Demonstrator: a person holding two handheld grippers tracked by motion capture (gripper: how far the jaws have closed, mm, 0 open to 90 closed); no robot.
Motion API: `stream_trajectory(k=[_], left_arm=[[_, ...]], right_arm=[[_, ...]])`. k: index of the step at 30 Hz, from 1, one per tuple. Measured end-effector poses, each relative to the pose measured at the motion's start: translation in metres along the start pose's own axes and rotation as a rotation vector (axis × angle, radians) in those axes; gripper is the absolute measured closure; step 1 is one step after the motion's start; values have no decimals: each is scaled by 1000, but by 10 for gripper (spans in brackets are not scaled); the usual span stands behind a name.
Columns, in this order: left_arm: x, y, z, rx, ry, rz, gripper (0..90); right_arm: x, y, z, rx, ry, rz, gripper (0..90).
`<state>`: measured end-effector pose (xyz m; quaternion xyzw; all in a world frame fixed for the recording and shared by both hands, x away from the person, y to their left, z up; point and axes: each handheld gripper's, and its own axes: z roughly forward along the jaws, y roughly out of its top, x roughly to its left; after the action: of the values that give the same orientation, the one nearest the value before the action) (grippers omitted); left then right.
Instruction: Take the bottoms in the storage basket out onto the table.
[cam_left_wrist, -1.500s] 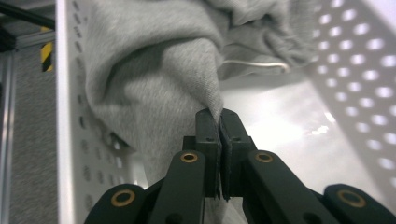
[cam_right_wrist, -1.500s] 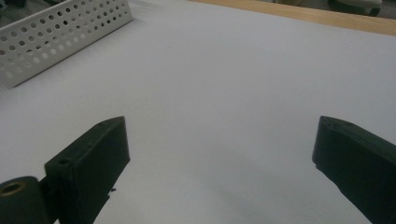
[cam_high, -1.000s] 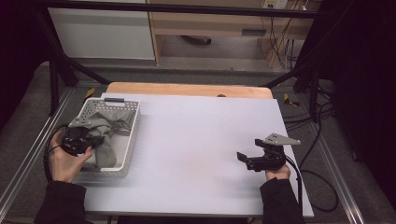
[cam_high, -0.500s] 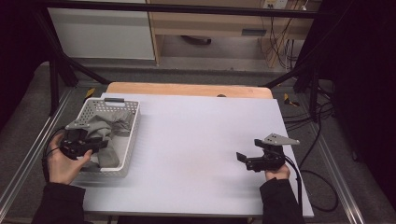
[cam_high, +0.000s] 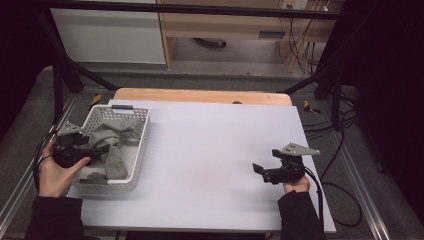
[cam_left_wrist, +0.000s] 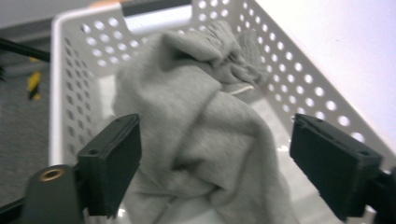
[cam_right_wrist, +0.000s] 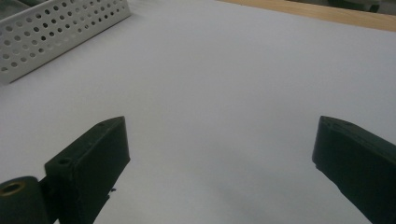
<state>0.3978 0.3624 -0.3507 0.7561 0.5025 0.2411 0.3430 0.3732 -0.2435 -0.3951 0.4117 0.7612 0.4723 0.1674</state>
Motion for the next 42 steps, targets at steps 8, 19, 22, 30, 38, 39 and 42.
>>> stream_trajectory(k=[8, 19, 22, 30, 38, 39, 42], left_arm=[[7, 3, 4, -1, -2, -27, 114], [15, 6, 19, 16, 2, -31, 86], [16, 6, 26, 27, 15, -28, 86], [18, 5, 37, 52, 19, -28, 82], [16, 3, 45, 81, 18, -15, 74], [16, 3, 45, 87, 18, -11, 72], [16, 3, 47, 91, 20, -11, 60]], right_arm=[[0, 0, -1, -1, 0, -1, 42], [0, 0, 0, 0, -2, 0, 42], [0, 0, 0, -1, -2, 0, 42], [0, 0, 0, -1, -2, 0, 42], [0, 0, 0, 1, -5, 1, 42], [0, 0, 0, 1, -6, 1, 42], [0, 0, 0, -1, -3, 0, 42]])
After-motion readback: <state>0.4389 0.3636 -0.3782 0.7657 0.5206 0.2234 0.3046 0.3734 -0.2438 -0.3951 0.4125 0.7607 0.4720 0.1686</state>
